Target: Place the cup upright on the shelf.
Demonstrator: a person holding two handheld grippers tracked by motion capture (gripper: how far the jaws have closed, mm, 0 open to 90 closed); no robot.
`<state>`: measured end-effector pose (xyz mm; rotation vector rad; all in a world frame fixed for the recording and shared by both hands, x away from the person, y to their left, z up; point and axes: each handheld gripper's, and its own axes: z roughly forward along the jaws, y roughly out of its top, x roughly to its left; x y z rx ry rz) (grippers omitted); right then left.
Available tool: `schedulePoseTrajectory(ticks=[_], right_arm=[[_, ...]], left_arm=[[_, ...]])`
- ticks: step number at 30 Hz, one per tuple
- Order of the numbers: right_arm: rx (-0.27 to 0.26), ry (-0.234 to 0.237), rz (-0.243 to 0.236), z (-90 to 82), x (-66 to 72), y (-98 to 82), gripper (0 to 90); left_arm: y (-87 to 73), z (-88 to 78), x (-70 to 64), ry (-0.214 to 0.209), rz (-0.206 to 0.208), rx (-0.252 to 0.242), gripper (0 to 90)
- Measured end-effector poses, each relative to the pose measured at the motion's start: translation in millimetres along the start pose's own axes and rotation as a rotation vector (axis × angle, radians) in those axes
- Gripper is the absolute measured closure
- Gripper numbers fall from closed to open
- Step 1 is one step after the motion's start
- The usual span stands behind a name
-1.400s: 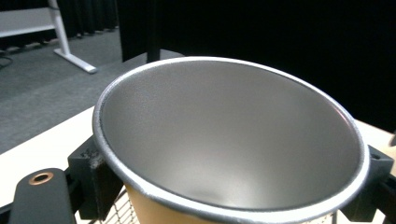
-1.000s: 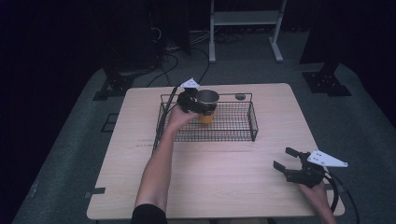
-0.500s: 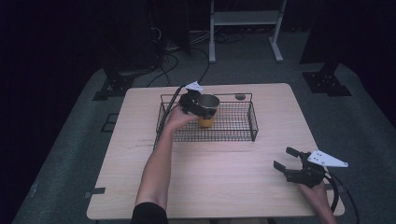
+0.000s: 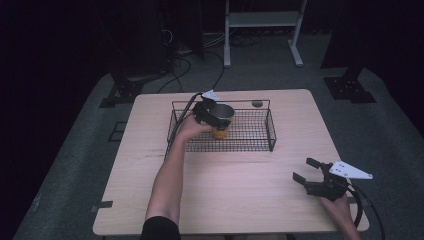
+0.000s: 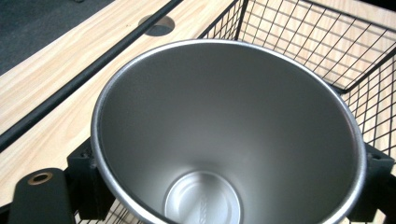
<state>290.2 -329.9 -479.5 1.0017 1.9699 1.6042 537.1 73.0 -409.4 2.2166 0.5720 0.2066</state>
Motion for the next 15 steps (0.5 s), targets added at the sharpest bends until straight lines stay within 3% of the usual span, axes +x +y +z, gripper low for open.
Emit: schedulePoseTrajectory(ticks=[6, 15], right_arm=[[0.002, -0.002, -0.005, 0.4, 0.5, 0.0, 13.9], [0.003, -0.001, -0.004, 0.4, 0.5, 0.0, 13.9]], left_arm=[[0.6, -1.1, -3.4, 0.031, 0.039, 0.024, 8.1], [-3.2, -2.4, -1.2, 0.056, 0.019, 0.016, 2.8]])
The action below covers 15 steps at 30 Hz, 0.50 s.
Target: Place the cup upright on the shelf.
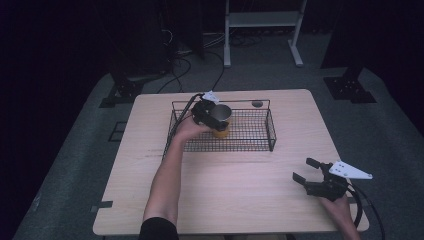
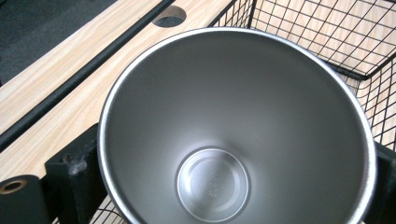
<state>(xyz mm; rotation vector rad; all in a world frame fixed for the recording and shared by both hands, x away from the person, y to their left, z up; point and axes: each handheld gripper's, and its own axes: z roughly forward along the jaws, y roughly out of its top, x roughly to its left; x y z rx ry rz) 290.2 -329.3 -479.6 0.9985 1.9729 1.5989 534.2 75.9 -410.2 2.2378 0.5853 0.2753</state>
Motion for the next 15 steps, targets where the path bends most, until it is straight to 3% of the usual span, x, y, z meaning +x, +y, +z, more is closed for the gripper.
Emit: schedulePoseTrajectory(ticks=[15], right_arm=[[0.001, 0.000, 0.000, -0.2, 0.0, 0.1, 13.9]], left_arm=[[0.3, -7.3, -0.9, 0.041, -0.003, -0.041, 0.0]])
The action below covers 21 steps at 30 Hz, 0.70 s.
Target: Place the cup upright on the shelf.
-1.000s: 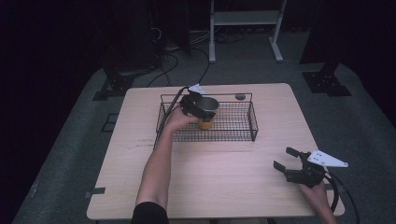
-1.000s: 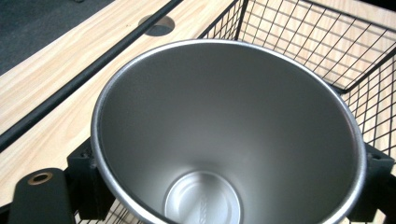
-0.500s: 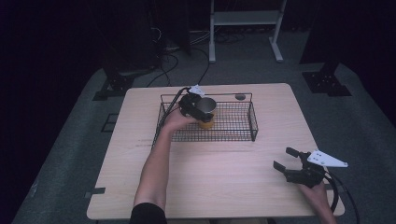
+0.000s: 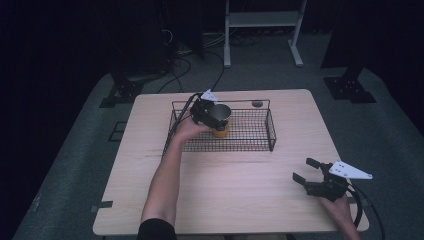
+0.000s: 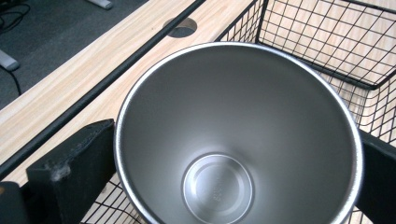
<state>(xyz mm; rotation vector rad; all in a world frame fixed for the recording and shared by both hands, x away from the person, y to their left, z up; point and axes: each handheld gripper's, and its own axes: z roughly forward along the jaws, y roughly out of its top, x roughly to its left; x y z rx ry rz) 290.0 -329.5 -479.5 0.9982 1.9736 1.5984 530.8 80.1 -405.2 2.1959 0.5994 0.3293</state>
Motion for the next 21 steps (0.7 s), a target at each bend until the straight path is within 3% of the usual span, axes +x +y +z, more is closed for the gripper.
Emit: schedulePoseTrajectory(ticks=[3, 21], right_arm=[[0.000, 0.000, 0.000, -0.1, 0.0, 0.0, 13.9], [-0.001, -0.001, 0.003, -0.3, -0.2, 0.0, 13.9]], left_arm=[[0.3, -3.2, 1.0, 0.012, -0.003, -0.012, 0.0], [3.4, -20.7, 1.3, -0.004, -0.006, -0.089, 0.0]])
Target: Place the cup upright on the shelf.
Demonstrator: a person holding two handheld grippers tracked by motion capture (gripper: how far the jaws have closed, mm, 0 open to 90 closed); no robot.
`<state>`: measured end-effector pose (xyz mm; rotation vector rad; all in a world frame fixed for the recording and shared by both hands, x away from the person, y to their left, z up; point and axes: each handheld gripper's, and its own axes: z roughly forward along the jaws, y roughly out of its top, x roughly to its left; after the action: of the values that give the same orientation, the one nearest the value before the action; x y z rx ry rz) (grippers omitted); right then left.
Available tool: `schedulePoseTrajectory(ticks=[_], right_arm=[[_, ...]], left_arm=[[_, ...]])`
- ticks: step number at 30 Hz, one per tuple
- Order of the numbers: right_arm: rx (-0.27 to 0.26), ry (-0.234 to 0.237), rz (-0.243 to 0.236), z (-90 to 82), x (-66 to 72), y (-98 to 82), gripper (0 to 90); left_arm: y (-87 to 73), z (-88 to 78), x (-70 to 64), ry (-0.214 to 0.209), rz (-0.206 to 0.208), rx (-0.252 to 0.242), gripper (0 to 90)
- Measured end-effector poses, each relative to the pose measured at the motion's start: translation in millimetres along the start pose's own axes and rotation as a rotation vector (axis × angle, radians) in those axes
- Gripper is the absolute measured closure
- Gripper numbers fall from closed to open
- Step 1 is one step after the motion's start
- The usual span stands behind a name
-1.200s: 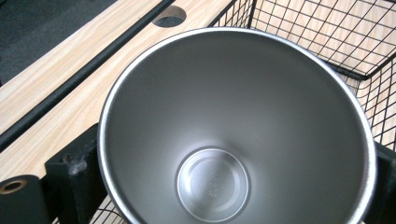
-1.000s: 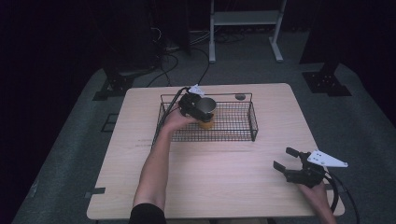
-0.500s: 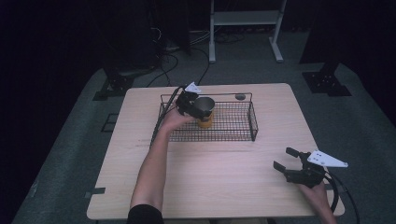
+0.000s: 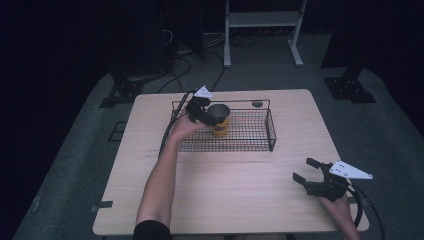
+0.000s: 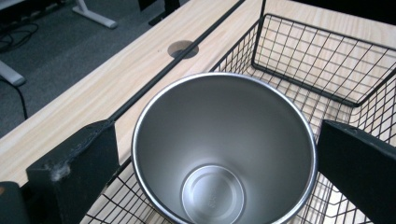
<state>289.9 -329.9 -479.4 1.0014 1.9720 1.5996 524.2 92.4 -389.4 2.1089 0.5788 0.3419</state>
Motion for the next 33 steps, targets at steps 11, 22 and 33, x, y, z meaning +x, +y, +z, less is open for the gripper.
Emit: schedulePoseTrajectory(ticks=[11, 22, 33], right_arm=[[0.000, 0.006, -0.007, -0.3, 0.2, -0.2, 13.9], [0.003, 0.004, -0.006, -0.2, 0.0, -0.2, 13.9], [0.016, -0.009, -0.017, 1.2, 1.9, -0.4, 14.0]], left_arm=[[4.6, -10.7, -3.1, -0.014, 0.008, -0.047, 0.0], [6.1, -20.3, -5.4, -0.019, 0.013, -0.082, 0.0], [-0.9, -31.7, -13.9, -0.038, 0.013, -0.102, 0.0]])
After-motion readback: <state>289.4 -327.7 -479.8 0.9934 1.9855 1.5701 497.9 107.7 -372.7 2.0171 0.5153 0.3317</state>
